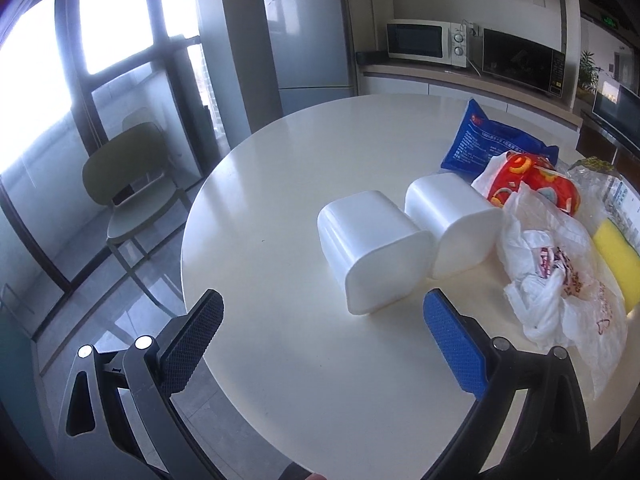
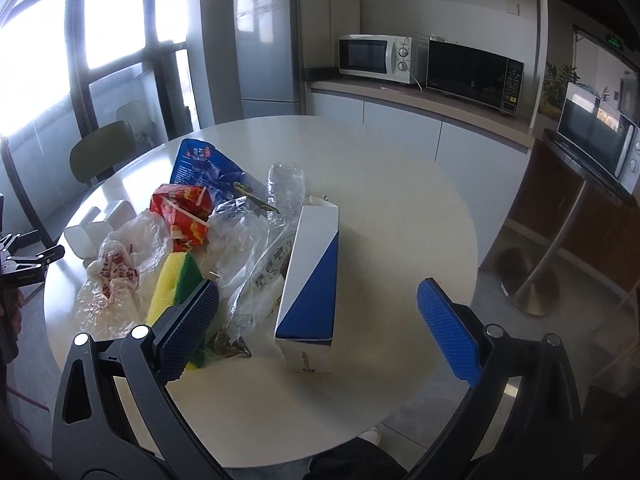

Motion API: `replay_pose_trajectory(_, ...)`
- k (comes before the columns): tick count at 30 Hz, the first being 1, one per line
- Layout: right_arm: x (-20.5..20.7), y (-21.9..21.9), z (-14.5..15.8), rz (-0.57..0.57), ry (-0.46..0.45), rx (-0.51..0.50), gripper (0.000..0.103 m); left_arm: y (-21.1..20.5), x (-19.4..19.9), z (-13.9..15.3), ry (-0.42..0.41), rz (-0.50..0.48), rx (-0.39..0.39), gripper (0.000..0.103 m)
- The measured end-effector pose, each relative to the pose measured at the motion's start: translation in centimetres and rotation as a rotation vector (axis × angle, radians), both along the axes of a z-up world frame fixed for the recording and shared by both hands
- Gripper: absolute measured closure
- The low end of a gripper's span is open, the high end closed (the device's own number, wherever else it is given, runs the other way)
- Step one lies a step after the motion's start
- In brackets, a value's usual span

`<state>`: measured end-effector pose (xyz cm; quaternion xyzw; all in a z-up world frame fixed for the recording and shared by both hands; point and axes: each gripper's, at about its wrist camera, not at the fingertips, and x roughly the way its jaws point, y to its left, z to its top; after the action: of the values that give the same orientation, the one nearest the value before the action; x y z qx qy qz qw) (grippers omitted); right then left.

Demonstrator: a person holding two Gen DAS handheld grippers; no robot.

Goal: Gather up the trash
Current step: 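Grasp a white plastic container with the left tool while the right tool grasps the white-blue box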

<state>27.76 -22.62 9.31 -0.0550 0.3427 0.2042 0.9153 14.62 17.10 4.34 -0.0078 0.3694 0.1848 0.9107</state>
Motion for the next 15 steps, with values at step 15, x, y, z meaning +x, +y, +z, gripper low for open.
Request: replay_pose_trajectory(15, 5.9, 1.8, -3.2, -0.042, 0.123, -0.045, 0.033, 2.3, 3.0, -2.1, 0.068, 0.007, -0.024, 0.032)
